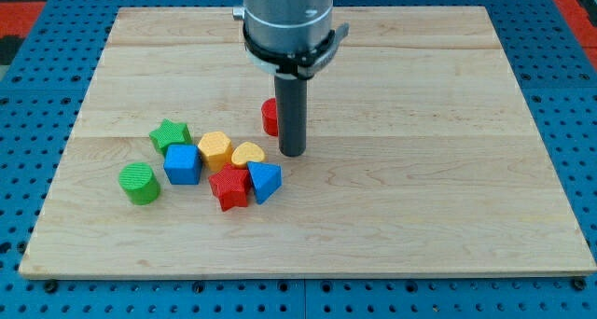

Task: Push the yellow hexagon to the top of the board

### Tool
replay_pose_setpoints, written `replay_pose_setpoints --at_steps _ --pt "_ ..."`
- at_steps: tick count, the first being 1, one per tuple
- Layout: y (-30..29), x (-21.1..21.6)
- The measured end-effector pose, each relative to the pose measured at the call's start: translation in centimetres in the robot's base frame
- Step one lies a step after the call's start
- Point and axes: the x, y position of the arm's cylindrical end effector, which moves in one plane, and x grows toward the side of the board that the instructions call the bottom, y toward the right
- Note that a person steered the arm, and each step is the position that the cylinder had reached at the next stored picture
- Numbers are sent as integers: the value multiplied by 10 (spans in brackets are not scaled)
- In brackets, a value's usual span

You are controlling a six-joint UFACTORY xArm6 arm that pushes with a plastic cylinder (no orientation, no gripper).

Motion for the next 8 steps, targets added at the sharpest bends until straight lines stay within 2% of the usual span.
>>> replay_pose_setpoints --at_steps 2,3,5,7,8 --pt "-2 26" --pt "-61 27" --pt "-106 16" --pt "-115 -38" --pt "-129 -88"
